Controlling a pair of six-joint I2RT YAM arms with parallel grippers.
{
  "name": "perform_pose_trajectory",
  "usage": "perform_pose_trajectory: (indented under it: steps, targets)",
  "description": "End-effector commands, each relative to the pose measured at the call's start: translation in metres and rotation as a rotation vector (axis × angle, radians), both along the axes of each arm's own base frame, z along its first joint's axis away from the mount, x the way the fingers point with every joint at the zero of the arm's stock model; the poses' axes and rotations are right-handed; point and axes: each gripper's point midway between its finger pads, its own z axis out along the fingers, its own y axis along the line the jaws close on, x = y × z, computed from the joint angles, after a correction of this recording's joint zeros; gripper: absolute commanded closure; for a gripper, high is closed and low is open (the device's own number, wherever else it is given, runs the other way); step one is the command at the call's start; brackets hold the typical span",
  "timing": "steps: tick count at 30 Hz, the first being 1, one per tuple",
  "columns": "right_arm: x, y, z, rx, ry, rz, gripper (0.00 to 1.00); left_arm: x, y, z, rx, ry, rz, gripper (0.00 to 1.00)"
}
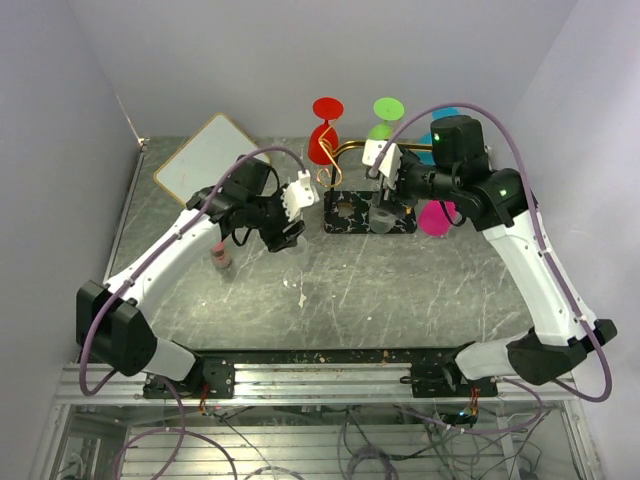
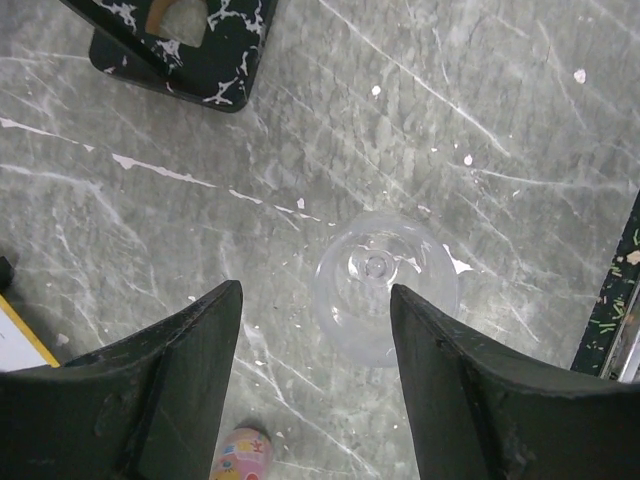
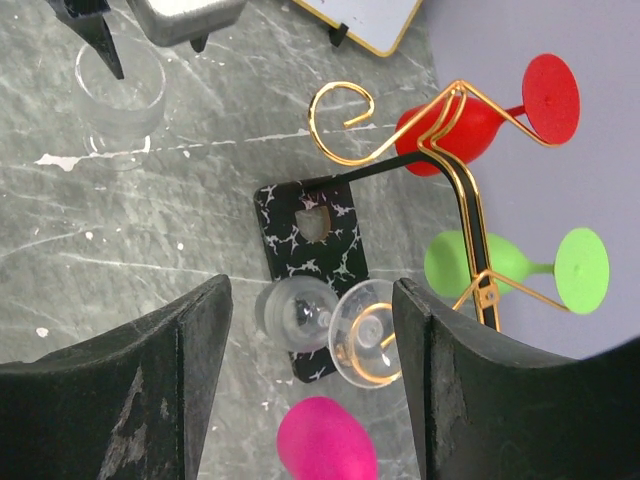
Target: Place the wine glass upside down on the wine glass rack
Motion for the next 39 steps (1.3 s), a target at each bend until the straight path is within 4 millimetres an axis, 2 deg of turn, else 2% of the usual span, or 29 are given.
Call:
perform_pose_trajectory:
  steps: [1, 7, 20, 24, 29, 35, 39]
  targets:
    - [-0.006, -0.006, 0.014, 0.055, -0.031, -0.001, 0.35, 0.008, -0.004, 0.001, 0.054, -0.029, -0.006, 0.3]
    - [-0.008, -0.011, 0.012, 0.058, -0.035, -0.01, 0.34, 0.011, -0.008, -0.014, 0.123, -0.006, -0.014, 0.4]
    - [-0.009, -0.014, 0.01, 0.055, -0.041, -0.016, 0.34, 0.01, -0.012, -0.027, 0.189, 0.004, -0.041, 0.8]
    - [-0.002, -0.023, 0.01, 0.055, -0.047, -0.052, 0.33, 0.007, -0.011, -0.025, 0.203, 0.008, -0.053, 0.92]
    - [0.002, -0.025, 0.009, 0.047, -0.049, -0.068, 0.33, -0.005, -0.009, -0.01, 0.186, 0.006, -0.091, 0.93]
    - [0.011, -0.031, 0.005, 0.021, -0.06, -0.105, 0.33, -0.03, -0.001, 0.011, 0.169, 0.016, -0.158, 0.93]
    - [0.013, -0.029, 0.002, 0.021, -0.039, -0.101, 0.32, -0.047, 0.003, 0.042, 0.07, 0.023, -0.208, 0.93]
